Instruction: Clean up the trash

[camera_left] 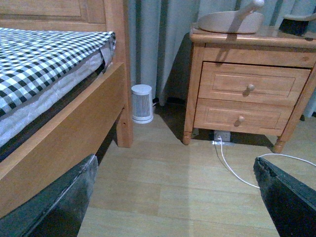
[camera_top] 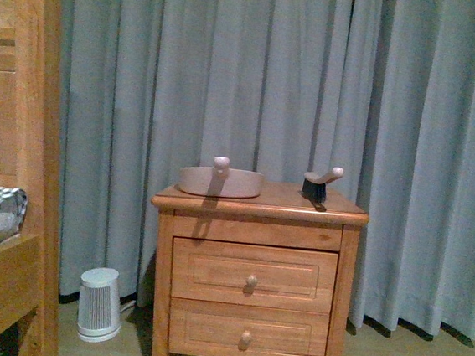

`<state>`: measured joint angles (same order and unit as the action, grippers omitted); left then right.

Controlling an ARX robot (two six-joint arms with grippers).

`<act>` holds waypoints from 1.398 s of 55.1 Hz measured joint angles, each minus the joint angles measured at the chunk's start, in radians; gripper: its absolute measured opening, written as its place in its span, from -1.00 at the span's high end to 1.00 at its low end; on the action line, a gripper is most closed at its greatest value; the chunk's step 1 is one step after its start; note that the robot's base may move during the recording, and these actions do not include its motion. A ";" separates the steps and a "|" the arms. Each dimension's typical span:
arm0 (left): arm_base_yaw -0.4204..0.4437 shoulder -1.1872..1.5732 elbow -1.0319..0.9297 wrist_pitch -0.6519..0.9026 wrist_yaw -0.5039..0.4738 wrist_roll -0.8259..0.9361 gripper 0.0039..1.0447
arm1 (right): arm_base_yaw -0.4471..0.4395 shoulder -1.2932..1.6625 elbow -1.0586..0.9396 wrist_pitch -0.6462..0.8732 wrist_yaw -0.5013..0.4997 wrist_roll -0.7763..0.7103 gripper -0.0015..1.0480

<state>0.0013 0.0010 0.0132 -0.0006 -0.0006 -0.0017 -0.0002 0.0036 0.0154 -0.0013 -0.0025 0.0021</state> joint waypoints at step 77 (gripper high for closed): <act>0.000 0.000 0.000 0.000 0.000 0.000 -0.86 | 0.000 0.000 0.000 0.000 0.000 0.000 -0.86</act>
<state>0.0013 0.0010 0.0132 -0.0006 -0.0006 -0.0017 -0.0002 0.0036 0.0154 -0.0013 -0.0025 0.0021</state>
